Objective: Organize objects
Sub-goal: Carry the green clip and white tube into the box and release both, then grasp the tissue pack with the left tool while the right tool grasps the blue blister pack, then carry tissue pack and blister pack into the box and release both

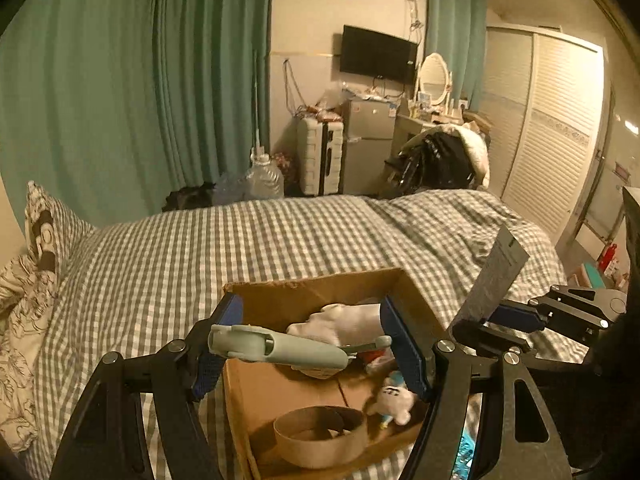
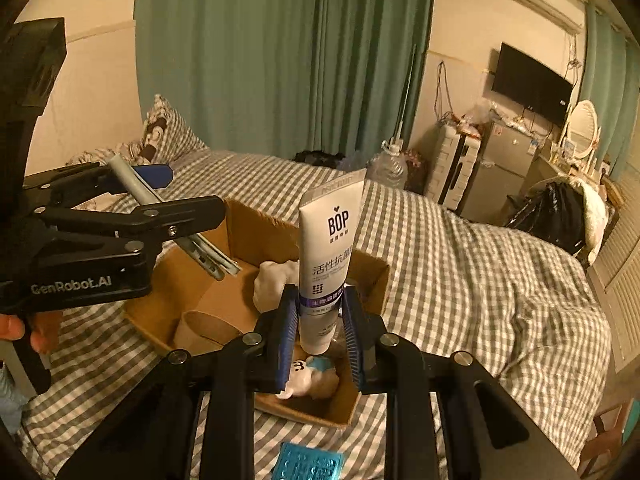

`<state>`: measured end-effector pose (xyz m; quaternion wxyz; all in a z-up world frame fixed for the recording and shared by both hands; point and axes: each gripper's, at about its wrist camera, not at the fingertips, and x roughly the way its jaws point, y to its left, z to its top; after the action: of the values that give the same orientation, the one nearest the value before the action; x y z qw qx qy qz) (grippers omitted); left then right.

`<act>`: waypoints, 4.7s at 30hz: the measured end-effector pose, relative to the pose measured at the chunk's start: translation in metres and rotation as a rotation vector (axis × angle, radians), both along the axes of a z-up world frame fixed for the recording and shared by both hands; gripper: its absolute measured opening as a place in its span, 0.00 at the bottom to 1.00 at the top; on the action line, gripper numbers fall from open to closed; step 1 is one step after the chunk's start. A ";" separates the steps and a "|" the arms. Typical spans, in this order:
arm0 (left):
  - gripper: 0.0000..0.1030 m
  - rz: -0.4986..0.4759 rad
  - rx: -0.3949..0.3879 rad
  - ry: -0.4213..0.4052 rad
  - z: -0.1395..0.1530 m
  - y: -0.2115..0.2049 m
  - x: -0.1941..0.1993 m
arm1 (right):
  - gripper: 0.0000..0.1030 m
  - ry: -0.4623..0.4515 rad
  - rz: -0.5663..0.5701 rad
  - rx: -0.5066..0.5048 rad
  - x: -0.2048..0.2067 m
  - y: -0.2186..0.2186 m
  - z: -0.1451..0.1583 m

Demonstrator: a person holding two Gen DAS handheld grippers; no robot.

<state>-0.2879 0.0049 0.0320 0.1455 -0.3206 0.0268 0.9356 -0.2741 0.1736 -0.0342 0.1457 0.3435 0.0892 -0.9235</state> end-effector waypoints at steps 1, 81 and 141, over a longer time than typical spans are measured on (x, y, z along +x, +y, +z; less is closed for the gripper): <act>0.71 -0.001 -0.001 -0.006 -0.006 -0.001 -0.003 | 0.21 -0.009 0.001 -0.002 -0.004 0.001 -0.004; 0.52 -0.021 -0.033 -0.286 -0.127 0.033 0.212 | 0.87 -0.228 -0.202 0.046 0.152 0.061 -0.115; 0.52 0.086 -0.016 -0.023 -0.004 -0.021 0.149 | 0.67 0.009 0.011 -0.034 0.144 -0.009 0.005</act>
<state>-0.1386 -0.0160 0.0283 0.1029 -0.3332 0.0186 0.9370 -0.1305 0.1648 -0.0287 0.1561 0.3363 0.0759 -0.9256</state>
